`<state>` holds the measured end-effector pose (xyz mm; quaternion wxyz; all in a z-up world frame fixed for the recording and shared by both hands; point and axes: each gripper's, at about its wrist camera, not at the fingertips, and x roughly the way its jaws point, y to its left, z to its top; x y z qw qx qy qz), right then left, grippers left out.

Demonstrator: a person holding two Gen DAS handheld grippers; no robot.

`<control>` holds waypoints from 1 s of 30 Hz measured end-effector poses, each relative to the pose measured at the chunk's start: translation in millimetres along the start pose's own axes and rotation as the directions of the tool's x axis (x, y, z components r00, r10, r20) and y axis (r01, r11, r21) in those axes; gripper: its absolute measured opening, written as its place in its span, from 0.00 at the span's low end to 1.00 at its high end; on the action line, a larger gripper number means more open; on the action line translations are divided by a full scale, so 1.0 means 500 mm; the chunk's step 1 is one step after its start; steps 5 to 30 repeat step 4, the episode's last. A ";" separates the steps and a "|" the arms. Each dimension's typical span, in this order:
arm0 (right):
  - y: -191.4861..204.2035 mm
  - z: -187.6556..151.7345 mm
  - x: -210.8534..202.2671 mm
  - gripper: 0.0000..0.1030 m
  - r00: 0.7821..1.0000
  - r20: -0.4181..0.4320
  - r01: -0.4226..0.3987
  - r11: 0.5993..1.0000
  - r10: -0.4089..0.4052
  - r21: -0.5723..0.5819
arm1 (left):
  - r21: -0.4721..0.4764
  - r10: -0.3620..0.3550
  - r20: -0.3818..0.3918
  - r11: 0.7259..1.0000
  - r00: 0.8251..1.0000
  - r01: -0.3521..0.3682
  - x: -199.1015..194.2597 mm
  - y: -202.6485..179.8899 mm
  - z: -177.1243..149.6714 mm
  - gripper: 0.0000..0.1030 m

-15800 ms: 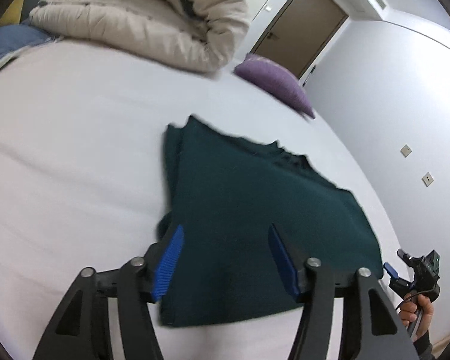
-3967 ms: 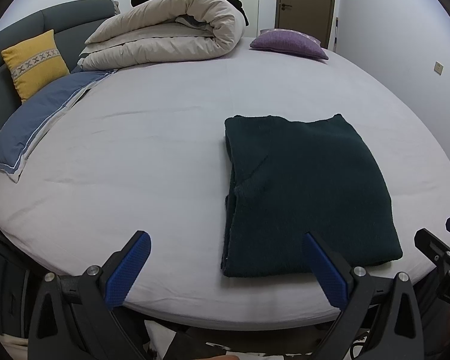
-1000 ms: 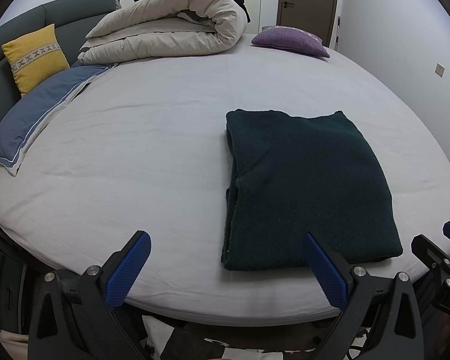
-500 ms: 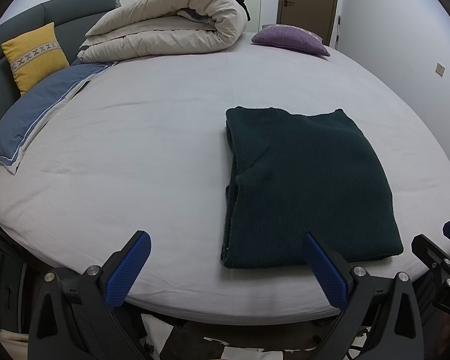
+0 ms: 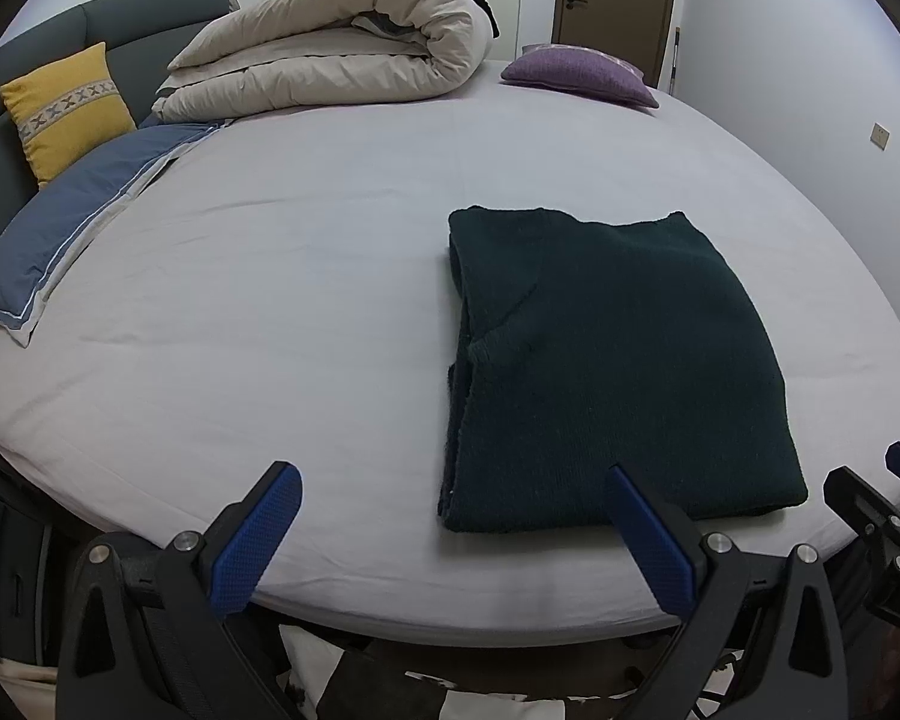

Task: Fold small clothes

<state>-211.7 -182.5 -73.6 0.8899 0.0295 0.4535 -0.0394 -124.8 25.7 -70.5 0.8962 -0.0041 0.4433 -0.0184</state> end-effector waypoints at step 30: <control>-0.002 -0.002 0.001 1.00 1.000 0.000 -0.001 1.000 0.001 0.003 | 0.009 0.011 0.010 1.000 1.000 -0.012 -0.002 0.000 0.002 1.00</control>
